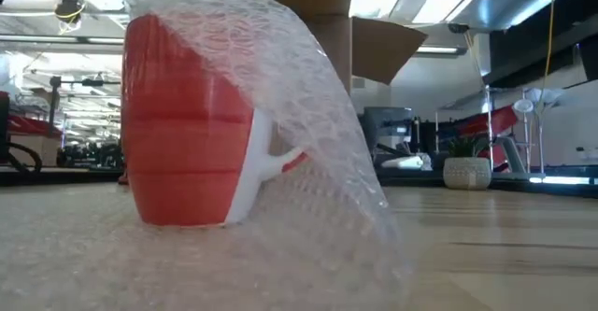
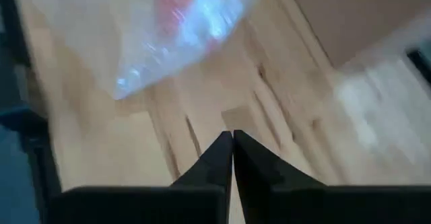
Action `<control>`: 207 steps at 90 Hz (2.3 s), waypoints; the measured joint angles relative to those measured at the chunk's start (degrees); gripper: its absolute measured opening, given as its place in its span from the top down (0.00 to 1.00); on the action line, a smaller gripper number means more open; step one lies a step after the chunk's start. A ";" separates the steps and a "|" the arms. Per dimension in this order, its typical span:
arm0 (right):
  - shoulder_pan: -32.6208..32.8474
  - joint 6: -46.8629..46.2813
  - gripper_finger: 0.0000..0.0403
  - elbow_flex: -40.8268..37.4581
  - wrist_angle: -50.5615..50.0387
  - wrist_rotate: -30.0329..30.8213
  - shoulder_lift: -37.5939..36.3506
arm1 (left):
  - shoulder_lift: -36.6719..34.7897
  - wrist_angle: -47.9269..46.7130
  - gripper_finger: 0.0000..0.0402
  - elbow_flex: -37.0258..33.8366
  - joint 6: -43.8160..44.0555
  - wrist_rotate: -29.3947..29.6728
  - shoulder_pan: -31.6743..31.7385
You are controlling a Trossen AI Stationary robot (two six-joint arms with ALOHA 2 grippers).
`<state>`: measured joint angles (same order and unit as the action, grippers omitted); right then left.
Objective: Wrap mug
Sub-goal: Wrap the red mug with bubble wrap
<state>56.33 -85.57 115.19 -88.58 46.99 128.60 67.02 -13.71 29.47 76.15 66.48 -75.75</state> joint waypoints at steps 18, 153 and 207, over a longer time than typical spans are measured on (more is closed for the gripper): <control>1.81 -14.50 1.00 -21.45 16.28 13.30 -5.77 | 0.00 2.02 1.00 0.00 0.44 0.32 0.48; -27.82 39.41 1.00 -79.62 119.16 -27.07 -32.47 | 2.67 -29.60 0.67 -0.24 22.51 -44.62 5.75; -27.88 41.08 1.00 -79.55 127.28 -32.53 -32.44 | 7.78 -5.10 1.00 3.92 -6.98 -21.11 15.26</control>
<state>28.45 -44.49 35.64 38.70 14.46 96.16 74.80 -18.81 33.39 69.17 45.36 -60.48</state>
